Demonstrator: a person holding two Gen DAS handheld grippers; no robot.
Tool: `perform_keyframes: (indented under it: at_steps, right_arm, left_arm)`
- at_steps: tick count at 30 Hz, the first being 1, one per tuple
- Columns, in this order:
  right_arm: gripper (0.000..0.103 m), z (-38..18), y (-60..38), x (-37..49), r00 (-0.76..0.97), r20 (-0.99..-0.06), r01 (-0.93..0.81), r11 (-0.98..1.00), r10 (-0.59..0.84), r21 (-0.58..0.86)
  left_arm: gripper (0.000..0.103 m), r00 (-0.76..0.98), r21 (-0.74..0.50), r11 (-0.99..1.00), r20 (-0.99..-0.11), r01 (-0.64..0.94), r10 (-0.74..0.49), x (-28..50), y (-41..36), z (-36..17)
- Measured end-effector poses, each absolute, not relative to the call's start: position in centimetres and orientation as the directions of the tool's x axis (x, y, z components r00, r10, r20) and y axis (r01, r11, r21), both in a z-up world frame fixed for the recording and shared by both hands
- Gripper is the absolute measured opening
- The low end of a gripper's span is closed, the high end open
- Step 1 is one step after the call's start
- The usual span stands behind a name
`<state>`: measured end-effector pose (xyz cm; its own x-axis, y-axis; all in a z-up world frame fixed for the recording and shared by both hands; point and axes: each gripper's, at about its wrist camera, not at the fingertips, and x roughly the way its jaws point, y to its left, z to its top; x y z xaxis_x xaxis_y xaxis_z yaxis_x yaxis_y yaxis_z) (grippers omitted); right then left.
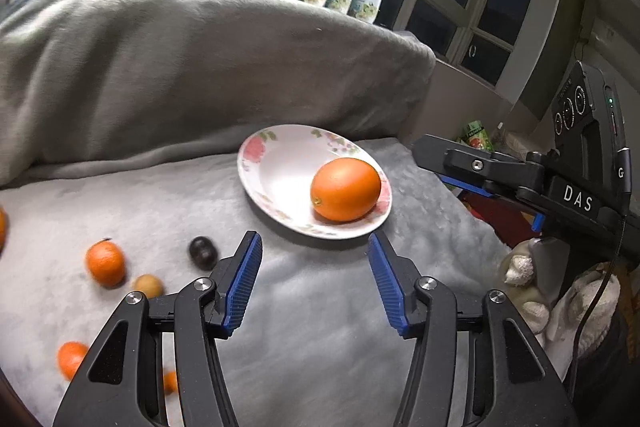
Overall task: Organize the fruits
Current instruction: 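Open the left gripper and withdraw toward the remaining fruits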
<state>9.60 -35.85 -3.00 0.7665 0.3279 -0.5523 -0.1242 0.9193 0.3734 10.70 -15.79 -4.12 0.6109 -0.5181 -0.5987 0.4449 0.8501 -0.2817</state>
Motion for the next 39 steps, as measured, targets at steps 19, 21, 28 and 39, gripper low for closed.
perform_keyframes:
  at_steps: [19,21,28,39]
  right_arm:
    - [0.089,-3.3,-30.5,8.5,0.699,-0.578,-0.290,0.906,0.421,0.308]
    - [0.089,-3.4,-29.4,8.7,0.683,-0.588,-0.320,0.901,0.434,0.293]
    - [0.075,-4.4,-26.2,9.7,0.616,-0.629,-0.382,0.879,0.473,0.286]
    - [0.054,-7.6,-22.7,12.1,0.490,-0.701,-0.416,0.845,0.519,0.335]
  left_arm:
    - [0.055,0.695,-0.210,0.951,-0.650,0.226,-0.308,5.4,-3.1,-6.3]
    - [0.055,0.691,-0.210,0.955,-0.659,0.212,-0.298,5.1,-2.5,-6.9]
    - [0.055,0.683,-0.235,0.954,-0.667,0.186,-0.297,4.8,-1.3,-8.1]
    - [0.049,0.650,-0.268,0.939,-0.679,0.213,-0.341,4.3,-2.0,-9.3]
